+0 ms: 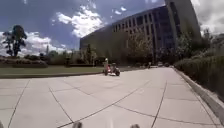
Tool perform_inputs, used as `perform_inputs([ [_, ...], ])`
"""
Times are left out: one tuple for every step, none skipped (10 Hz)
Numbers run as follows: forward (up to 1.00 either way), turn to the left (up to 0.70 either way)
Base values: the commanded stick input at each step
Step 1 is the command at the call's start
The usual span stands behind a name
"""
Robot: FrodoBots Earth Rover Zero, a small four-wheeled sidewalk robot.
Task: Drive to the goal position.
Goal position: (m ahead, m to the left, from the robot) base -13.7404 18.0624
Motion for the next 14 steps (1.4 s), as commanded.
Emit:
perform_inputs([
  [0.07,0.0],
  [0.07,0.0],
  [0.07,0.0],
  [0.06,0.0],
  [0.07,0.0],
  [0.07,0.0],
  [0.07,0.0],
  [0.07,0.0],
  [0.07,0.0],
  [0.07,0.0],
  [0.07,0.0],
  [0.07,0.0],
  [0.07,0.0],
  [0.07,0.0],
])
